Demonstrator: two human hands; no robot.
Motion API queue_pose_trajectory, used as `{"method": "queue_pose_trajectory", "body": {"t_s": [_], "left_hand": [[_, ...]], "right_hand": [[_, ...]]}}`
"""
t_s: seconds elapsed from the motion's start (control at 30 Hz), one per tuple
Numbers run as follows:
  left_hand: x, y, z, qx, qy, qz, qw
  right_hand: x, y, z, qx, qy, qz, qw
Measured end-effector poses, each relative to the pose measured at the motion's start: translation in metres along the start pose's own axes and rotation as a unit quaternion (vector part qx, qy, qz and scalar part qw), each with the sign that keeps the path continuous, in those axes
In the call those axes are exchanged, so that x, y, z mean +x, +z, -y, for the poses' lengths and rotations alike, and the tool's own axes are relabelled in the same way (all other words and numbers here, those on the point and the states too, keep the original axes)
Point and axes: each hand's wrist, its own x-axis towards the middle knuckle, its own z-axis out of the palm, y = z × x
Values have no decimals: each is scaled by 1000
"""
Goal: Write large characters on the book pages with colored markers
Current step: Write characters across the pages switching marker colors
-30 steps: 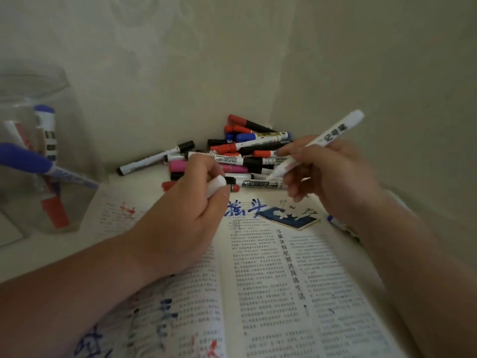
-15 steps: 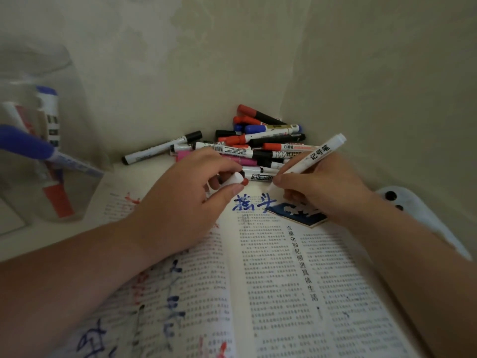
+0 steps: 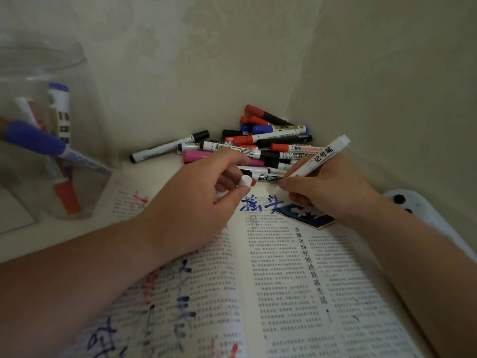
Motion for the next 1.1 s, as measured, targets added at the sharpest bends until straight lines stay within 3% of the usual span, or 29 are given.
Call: {"method": "queue_pose_trajectory", "body": {"t_s": [0.77, 0.97, 1.1], "left_hand": [[-1, -1, -2, 14, -4, 21, 1000], [-2, -3, -3, 36, -10, 70, 997], [-2, -5, -8, 44, -19, 111, 993]], "right_hand": [[-1, -1, 1, -8, 10, -3, 1000], [1, 0, 0, 1, 2, -1, 1000], [-1, -2, 1, 101, -31, 0, 994]]}}
